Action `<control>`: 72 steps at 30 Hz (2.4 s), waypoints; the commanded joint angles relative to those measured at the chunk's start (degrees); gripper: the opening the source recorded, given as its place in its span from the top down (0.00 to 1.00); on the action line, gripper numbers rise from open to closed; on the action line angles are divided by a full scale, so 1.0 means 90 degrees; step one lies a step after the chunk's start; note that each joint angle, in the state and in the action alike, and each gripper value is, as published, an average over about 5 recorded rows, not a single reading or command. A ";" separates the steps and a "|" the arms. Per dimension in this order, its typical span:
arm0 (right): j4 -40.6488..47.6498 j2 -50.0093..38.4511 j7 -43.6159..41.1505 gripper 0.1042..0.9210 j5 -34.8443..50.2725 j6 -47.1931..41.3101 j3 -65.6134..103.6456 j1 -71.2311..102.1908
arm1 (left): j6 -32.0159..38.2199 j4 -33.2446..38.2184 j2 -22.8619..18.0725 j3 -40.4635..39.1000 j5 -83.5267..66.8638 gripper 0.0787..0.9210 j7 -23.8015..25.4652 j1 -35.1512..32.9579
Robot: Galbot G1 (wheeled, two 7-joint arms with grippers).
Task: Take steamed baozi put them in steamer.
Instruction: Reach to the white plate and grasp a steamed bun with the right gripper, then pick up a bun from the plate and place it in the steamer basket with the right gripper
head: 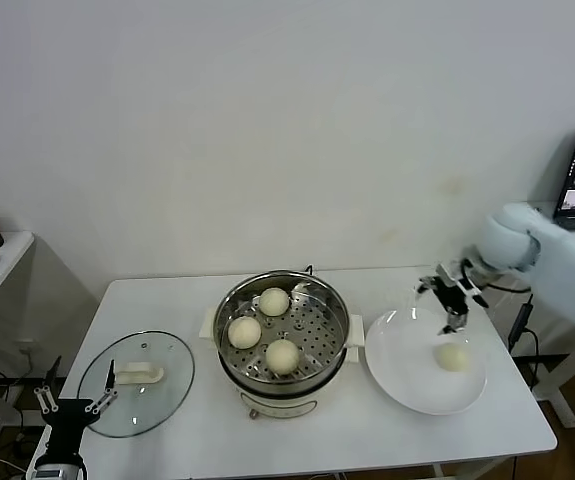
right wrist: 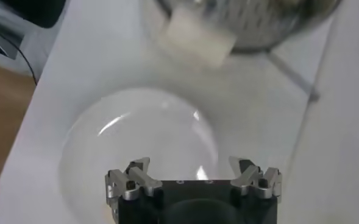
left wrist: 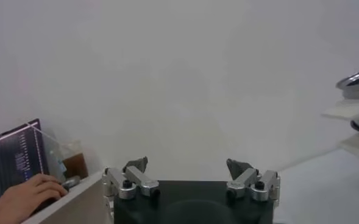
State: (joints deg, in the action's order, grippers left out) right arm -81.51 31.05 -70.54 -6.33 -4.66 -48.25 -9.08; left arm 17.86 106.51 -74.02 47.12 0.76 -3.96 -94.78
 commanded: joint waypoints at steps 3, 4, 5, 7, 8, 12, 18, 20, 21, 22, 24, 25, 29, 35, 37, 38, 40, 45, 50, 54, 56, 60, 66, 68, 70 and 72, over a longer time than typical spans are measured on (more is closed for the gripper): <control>0.0908 -0.0177 0.0059 0.12 -0.1149 0.0313 0.1896 0.2215 | -0.0023 -0.0015 -0.0044 0.0015 0.0032 0.12 -0.0003 -0.0001; 0.0992 -0.0092 0.0071 0.12 -0.1212 0.0356 0.1973 0.2289 | -0.0027 -0.0017 -0.0051 0.0017 0.0038 0.12 -0.0003 -0.0001; 0.1077 -0.0010 0.0080 0.12 -0.1273 0.0379 0.2031 0.2343 | -0.0029 -0.0019 -0.0057 0.0018 0.0044 0.12 -0.0003 -0.0002; 0.1230 0.0144 0.0098 0.12 -0.1403 0.0401 0.2113 0.2436 | -0.0031 -0.0022 -0.0063 0.0023 0.0051 0.12 -0.0002 -0.0005; 0.1292 0.0208 0.0105 0.12 -0.1457 0.0407 0.2134 0.2465 | -0.0032 -0.0025 -0.0063 0.0027 0.0053 0.12 -0.0001 -0.0007; 0.1541 0.0482 0.0167 0.12 -0.1628 0.0454 0.2151 0.2520 | -0.0035 -0.0037 -0.0043 0.0050 0.0051 0.12 0.0000 -0.0006; 0.1948 0.0911 0.0353 0.12 -0.1809 0.0570 0.2191 0.2515 | -0.0042 -0.0034 -0.0028 0.0059 0.0047 0.12 0.0004 0.0006; 0.2073 0.1065 0.0435 0.12 -0.1868 0.0598 0.2222 0.2513 | -0.0042 -0.0036 -0.0026 0.0059 0.0043 0.12 0.0004 0.0006; 0.2129 0.1129 0.0460 0.12 -0.1892 0.0603 0.2234 0.2511 | -0.0041 -0.0039 -0.0025 0.0062 0.0041 0.12 0.0004 0.0006; 0.2182 0.1191 0.0480 0.12 -0.1919 0.0608 0.2243 0.2507 | -0.0040 -0.0042 -0.0023 0.0067 0.0039 0.12 0.0003 0.0006; 0.2257 0.1271 0.0489 0.12 -0.1956 0.0608 0.2252 0.2502 | -0.0040 -0.0045 -0.0021 0.0079 0.0036 0.12 0.0003 0.0004; 0.2288 0.1302 0.0487 0.12 -0.1969 0.0601 0.2253 0.2502 | -0.0040 -0.0046 -0.0021 0.0086 0.0035 0.12 0.0003 0.0002; 0.2325 0.1347 0.0467 0.14 -0.2026 0.0564 0.2255 0.2526 | -0.0037 -0.0048 -0.0027 0.0098 0.0028 0.12 0.0002 -0.0007; 0.2333 0.1355 0.0454 0.28 -0.2117 0.0489 0.2304 0.2560 | -0.0033 -0.0050 -0.0041 0.0102 0.0028 0.12 0.0001 -0.0006; 0.2302 0.1339 0.0453 0.34 -0.2114 0.0472 0.2322 0.2556 | -0.0035 -0.0042 -0.0043 0.0110 0.0027 0.12 0.0001 -0.0009; 0.2272 0.1317 0.0441 0.37 -0.2101 0.0469 0.2327 0.2544 | -0.0035 -0.0036 -0.0045 0.0114 0.0027 0.12 0.0001 -0.0011; 0.2183 0.1246 0.0407 0.40 -0.2052 0.0458 0.2317 0.2503 | -0.0036 -0.0025 -0.0047 0.0119 0.0027 0.12 0.0002 -0.0017; 0.1838 0.0936 0.0269 0.45 -0.1797 0.0399 0.2145 0.2296 | -0.0033 -0.0017 -0.0055 0.0115 0.0027 0.12 0.0002 -0.0023; 0.1400 0.0528 0.0122 0.47 -0.1370 0.0241 0.1830 0.1969 | -0.0033 -0.0001 -0.0056 0.0097 0.0021 0.12 0.0004 -0.0013; 0.0901 0.0122 -0.0064 0.47 -0.0819 0.0041 0.1241 0.1341 | -0.0033 0.0010 -0.0037 0.0095 0.0002 0.12 0.0006 -0.0008; 0.0625 -0.0059 -0.0150 0.47 -0.0454 -0.0092 0.0842 0.0839 | -0.0033 0.0013 -0.0027 0.0090 -0.0006 0.12 0.0008 -0.0005; 0.0128 -0.0211 -0.0233 0.46 0.0489 -0.0441 -0.0163 -0.0519 | -0.0034 0.0016 0.0000 0.0056 -0.0019 0.12 0.0014 0.0020; -0.0366 0.0441 0.0032 0.45 0.2084 -0.1031 -0.1940 -0.2854 | -0.0036 0.0045 0.0041 -0.0015 -0.0048 0.12 0.0027 0.0077; -0.0472 0.0827 0.0261 0.44 0.2569 -0.1245 -0.2292 -0.3373 | -0.0037 0.0069 0.0055 -0.0018 -0.0065 0.12 0.0033 0.0077; -0.0583 0.1241 0.0527 0.44 0.3033 -0.1482 -0.2547 -0.3709 | -0.0036 0.0091 0.0075 -0.0013 -0.0080 0.12 0.0037 0.0068; -0.0703 0.1630 0.0761 0.44 0.3494 -0.1774 -0.2727 -0.3902 | -0.0037 0.0108 0.0095 -0.0001 -0.0085 0.12 0.0040 0.0062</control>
State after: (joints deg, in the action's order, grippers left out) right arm -81.91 37.37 -68.42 6.46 -12.76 -57.61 -24.31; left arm 17.56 107.38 -73.27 47.09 0.02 -3.63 -94.21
